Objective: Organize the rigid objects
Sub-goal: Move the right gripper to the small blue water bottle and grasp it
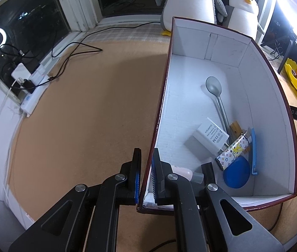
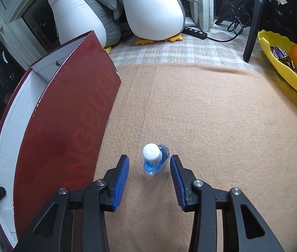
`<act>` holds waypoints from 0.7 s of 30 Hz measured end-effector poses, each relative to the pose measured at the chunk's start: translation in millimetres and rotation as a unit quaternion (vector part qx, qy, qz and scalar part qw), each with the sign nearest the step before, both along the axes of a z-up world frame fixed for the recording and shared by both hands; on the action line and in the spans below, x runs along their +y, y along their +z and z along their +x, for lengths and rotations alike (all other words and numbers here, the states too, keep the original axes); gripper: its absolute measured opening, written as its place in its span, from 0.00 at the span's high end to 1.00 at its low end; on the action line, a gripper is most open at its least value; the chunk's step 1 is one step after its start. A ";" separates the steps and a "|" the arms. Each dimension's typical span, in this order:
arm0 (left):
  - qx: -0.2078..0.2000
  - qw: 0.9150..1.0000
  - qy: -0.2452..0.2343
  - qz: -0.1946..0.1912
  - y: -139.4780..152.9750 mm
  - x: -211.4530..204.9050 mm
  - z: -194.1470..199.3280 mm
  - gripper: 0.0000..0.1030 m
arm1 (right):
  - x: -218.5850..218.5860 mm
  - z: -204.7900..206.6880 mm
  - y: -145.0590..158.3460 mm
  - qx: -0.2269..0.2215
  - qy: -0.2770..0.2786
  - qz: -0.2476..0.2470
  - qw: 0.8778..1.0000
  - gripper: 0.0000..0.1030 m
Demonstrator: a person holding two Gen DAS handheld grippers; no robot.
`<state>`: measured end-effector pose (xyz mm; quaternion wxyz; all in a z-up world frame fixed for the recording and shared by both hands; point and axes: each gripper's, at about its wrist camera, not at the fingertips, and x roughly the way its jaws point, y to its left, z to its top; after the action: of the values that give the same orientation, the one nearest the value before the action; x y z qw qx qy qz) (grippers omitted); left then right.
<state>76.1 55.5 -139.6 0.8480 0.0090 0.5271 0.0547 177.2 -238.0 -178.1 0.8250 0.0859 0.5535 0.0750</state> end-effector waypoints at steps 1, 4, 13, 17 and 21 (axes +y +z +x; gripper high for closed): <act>0.000 1.000 0.001 0.000 0.0 0.1 0.0 0.92 | 1.1 1.8 -1.3 0.001 0.000 -0.003 1.000 0.67; 0.000 1.000 0.002 -0.001 -0.1 0.6 0.1 0.92 | 3.2 5.0 -4.1 0.005 0.002 -0.009 1.000 0.75; 0.000 1.000 0.003 -0.002 -0.4 1.2 0.2 0.92 | 1.0 8.1 -6.1 0.009 0.008 -0.008 1.000 0.85; -0.001 1.000 0.003 -0.004 -0.8 1.5 0.2 0.92 | 1.1 7.2 -4.3 0.008 0.009 -0.009 1.000 0.85; -0.002 1.000 0.003 -0.004 -0.9 1.6 -0.5 0.92 | 1.7 3.5 1.5 -0.001 0.008 -0.009 1.000 0.85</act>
<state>75.6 57.1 -140.5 0.8490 0.0037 0.5255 0.0553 180.7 -236.3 -176.6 0.8256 0.0740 0.5542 0.0761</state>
